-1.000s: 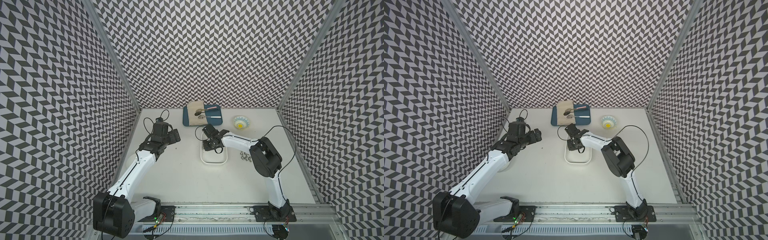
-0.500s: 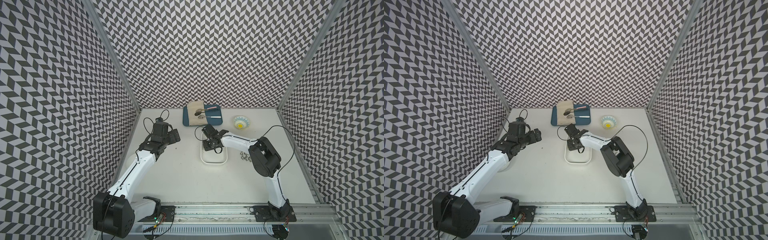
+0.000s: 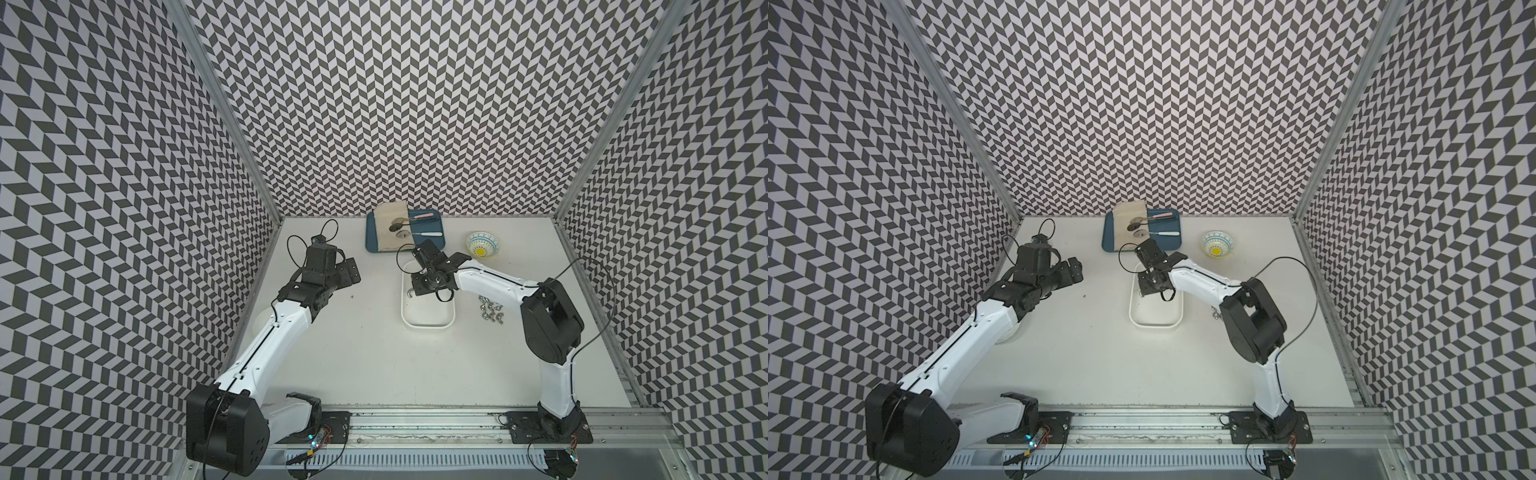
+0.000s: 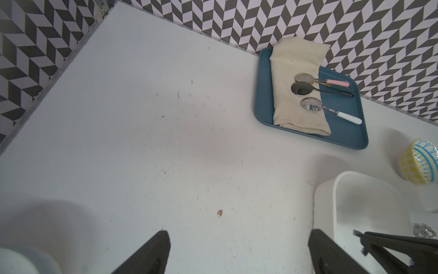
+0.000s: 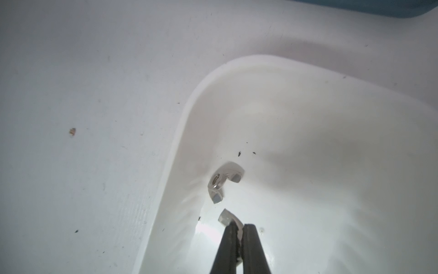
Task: Take out the wing nut from the storage box
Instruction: Pick up the wing nut from the storage box, then place the wing nut at the center of the board.
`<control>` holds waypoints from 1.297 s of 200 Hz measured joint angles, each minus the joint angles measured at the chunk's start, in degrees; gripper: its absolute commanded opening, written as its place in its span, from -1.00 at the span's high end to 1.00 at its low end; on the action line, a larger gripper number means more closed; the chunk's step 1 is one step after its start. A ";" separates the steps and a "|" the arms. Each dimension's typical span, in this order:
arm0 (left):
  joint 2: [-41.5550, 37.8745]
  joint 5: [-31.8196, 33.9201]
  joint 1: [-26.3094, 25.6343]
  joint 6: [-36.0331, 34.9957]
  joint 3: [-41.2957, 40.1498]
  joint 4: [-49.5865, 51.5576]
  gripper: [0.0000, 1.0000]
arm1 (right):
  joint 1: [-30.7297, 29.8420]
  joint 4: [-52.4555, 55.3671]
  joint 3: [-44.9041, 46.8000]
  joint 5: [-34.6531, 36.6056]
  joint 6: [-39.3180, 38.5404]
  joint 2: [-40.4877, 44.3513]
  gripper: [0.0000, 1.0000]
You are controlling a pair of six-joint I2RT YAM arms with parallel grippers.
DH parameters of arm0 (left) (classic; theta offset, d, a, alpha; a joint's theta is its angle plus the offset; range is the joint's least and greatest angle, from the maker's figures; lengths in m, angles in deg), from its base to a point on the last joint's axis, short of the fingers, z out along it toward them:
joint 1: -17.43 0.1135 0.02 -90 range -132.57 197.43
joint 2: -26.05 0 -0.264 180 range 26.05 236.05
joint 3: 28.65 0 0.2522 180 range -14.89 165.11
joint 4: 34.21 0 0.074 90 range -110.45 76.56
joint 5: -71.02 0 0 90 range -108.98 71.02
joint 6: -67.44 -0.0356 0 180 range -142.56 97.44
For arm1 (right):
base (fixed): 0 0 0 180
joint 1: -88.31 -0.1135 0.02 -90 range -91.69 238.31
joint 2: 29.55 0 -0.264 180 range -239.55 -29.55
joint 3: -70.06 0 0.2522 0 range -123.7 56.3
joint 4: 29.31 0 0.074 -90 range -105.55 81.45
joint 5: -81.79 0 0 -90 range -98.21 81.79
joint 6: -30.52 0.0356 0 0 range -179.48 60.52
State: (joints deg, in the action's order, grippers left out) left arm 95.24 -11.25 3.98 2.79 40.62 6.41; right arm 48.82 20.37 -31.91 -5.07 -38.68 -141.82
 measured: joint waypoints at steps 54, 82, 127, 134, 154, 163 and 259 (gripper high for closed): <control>0.28 -0.07 0.00 0.00 0.04 -0.02 -0.90 | 7.72 -0.02 11.54 -0.61 1.18 14.73 0.85; 1.33 -0.13 0.00 -0.02 0.72 -0.11 -0.90 | 13.38 0.39 20.00 -0.87 1.27 21.88 0.85; 2.36 -0.13 0.00 -0.24 1.03 -0.20 -0.90 | 16.55 1.55 30.56 -0.66 1.33 27.28 0.85; 2.60 -0.13 0.00 -0.24 1.18 -0.20 -0.90 | 16.55 1.53 32.09 -1.01 1.38 27.61 0.85; 2.95 -0.17 0.00 -0.24 1.51 -0.20 -0.90 | 16.55 1.51 35.65 -1.18 1.64 27.74 0.85; 2.95 -0.15 0.00 -0.24 1.55 -0.20 -0.90 | 16.55 1.55 36.98 -1.20 1.79 27.74 0.85; 2.95 -0.15 0.00 -0.42 1.57 -0.20 -0.90 | 16.81 -0.39 41.11 -1.01 2.62 27.71 0.84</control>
State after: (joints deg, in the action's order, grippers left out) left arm 98.19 -11.41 3.98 2.37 42.19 6.21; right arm 65.63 19.98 9.21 -6.08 -36.06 -114.11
